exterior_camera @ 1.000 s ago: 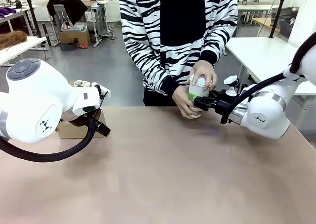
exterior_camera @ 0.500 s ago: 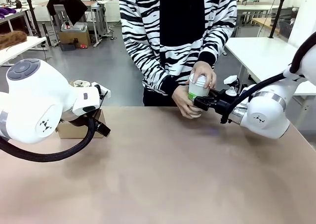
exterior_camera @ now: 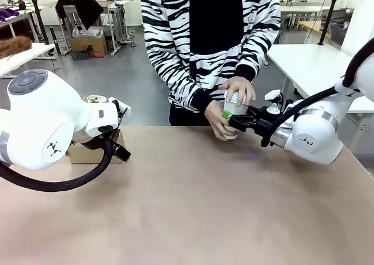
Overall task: Pour a drink into a cup and package it in a carrier.
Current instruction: When a person places the Paper Cup Lid on the 600 ml Paper Cup , lift the 600 ml Paper Cup.
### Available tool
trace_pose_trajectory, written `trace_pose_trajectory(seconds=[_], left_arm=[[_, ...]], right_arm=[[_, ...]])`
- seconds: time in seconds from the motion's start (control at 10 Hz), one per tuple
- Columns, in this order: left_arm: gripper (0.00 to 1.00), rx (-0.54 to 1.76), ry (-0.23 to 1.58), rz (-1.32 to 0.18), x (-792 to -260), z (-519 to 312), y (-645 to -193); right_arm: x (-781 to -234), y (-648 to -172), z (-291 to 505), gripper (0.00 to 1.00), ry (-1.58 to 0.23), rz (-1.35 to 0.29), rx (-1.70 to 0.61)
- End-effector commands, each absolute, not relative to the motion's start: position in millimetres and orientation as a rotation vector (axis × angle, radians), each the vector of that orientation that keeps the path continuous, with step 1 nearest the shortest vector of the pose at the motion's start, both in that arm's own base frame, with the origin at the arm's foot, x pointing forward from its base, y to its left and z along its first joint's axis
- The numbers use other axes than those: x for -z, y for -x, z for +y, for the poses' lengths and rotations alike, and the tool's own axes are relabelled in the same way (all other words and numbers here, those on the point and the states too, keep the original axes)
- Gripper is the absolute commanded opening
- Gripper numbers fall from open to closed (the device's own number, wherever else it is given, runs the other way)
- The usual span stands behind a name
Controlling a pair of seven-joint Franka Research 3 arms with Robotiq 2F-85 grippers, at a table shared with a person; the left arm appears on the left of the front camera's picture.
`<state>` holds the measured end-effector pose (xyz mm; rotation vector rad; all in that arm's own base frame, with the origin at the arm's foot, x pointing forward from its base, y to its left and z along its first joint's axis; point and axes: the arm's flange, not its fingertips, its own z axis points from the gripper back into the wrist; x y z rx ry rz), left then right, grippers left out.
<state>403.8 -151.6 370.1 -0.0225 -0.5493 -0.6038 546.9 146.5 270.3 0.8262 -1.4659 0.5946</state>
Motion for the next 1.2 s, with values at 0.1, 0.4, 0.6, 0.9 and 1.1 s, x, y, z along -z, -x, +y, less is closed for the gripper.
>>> trace_pose_trajectory(seconds=[0.1, 0.4, 0.6, 0.9, 1.1], left_arm=[[1.00, 0.604, 0.025, -0.550, -370.4, -151.6, -403.6], [1.00, 0.604, 0.025, -0.550, -370.4, -151.6, -403.6], [1.00, 0.604, 0.025, -0.550, -370.4, -151.6, -403.6], [1.00, 0.604, 0.025, -0.550, -370.4, -151.6, -403.6], [1.00, 0.604, 0.025, -0.550, -370.4, -151.6, -403.6]], right_arm=[[-277.0, -548.3, 148.7, 0.66, -0.824, -1.479, -0.604], [-277.0, -548.3, 148.7, 0.66, -0.824, -1.479, -0.604], [-277.0, -548.3, 148.7, 0.66, -0.824, -1.479, -0.604], [-277.0, -548.3, 148.7, 0.66, -0.824, -1.479, -0.604], [-277.0, -548.3, 148.7, 0.66, -0.824, -1.479, -0.604]])
